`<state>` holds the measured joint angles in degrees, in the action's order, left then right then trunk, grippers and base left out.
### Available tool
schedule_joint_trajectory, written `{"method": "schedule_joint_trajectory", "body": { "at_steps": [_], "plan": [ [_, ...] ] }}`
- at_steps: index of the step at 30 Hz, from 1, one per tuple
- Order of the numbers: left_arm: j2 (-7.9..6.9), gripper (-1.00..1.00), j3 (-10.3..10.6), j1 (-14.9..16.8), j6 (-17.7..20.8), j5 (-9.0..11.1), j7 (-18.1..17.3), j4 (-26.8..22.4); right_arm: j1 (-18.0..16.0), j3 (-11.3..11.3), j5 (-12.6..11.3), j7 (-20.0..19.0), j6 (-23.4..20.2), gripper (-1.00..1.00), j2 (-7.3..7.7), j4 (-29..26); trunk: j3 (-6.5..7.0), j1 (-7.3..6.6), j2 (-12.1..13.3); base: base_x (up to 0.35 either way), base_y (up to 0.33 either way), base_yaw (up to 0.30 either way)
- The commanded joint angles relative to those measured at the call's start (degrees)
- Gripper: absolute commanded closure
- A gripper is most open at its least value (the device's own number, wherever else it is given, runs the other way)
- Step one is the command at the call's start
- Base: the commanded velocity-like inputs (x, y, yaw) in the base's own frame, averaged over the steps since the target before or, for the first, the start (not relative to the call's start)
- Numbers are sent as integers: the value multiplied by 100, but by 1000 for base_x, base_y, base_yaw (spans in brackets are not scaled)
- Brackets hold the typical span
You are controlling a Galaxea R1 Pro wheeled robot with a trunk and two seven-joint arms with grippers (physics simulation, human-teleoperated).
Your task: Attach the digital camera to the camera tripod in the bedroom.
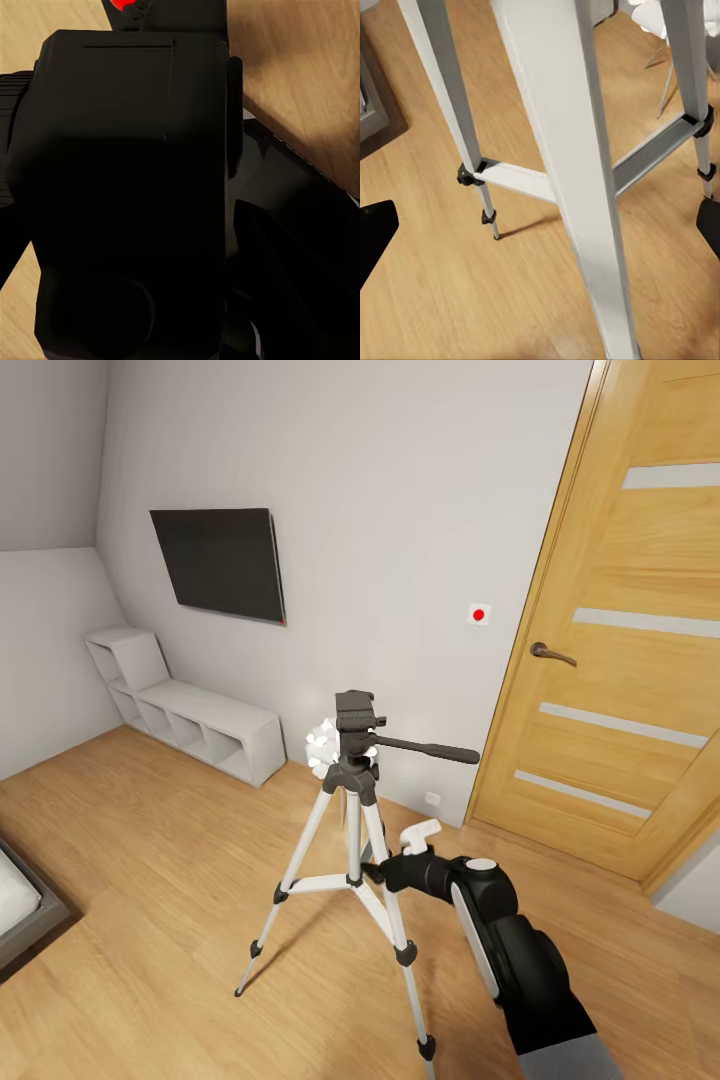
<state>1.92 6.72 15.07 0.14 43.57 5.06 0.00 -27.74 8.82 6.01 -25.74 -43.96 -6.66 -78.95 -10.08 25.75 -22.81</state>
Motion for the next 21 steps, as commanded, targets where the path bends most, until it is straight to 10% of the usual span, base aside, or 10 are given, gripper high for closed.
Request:
{"method": "schedule_joint_trajectory", "body": {
  "at_steps": [1, 21],
  "plan": [
    [1, 100, 48, 5, 3, 29, 21, 0, -10, -6, 62, -34, -18, -100, -4, -3, -11, 3, -11, 0, 0, 0],
    [1, 100, 48, 5, 2, 29, 21, 0, -675, -16, 37, 95, 983, -100, -156, 1795, -11, 3, -11, 0, 0, 0]
  ]
}}
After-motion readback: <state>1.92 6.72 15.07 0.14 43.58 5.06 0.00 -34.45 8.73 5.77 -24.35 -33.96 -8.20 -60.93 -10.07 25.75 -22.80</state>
